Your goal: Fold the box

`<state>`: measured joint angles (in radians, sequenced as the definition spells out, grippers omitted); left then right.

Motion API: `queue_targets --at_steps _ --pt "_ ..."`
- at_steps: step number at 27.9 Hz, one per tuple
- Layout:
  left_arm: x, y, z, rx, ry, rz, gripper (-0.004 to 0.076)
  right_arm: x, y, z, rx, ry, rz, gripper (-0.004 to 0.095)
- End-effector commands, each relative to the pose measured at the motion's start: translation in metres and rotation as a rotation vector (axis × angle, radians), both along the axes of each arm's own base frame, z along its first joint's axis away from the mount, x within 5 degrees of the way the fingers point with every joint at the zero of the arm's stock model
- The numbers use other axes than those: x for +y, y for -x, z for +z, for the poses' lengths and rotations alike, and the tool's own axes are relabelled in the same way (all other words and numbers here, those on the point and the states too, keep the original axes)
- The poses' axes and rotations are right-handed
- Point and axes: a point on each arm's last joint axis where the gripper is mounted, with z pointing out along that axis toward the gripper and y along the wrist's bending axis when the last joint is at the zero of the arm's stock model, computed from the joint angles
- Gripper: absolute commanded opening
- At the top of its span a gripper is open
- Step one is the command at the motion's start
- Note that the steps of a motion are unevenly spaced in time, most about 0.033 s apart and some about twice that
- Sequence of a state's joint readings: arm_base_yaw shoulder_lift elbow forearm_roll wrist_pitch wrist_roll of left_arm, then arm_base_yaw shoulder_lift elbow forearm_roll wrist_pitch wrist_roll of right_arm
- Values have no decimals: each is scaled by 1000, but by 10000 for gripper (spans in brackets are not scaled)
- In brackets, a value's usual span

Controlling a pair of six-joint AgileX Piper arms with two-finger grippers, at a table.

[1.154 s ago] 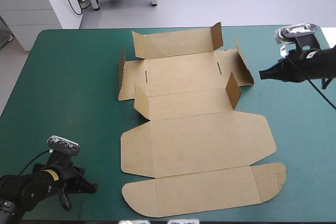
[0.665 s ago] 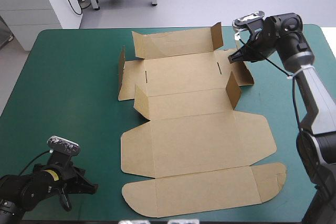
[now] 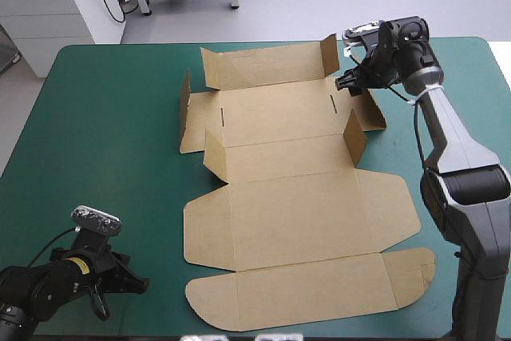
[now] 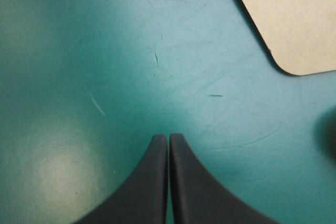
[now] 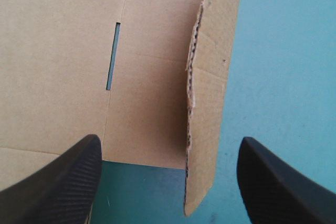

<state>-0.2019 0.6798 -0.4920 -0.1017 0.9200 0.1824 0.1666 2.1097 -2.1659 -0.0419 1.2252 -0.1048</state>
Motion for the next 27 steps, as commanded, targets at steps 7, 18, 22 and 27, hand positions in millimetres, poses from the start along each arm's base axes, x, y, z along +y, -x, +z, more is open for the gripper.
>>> queue_targets --at_steps 7,18,22,27 --pt "-1 -6 10 -71 26 14 -8 -3 -12 6 -108 14 -72 605" --pt "-1 -6 10 -71 26 14 -8 -8 -16 -1 -109 82 -72 91" --pt "-1 -6 10 -71 26 14 -8 -10 -16 -1 -112 101 -72 -20" --pt "-1 -6 10 -71 26 14 -8 -10 -17 3 -130 129 -32 -21"
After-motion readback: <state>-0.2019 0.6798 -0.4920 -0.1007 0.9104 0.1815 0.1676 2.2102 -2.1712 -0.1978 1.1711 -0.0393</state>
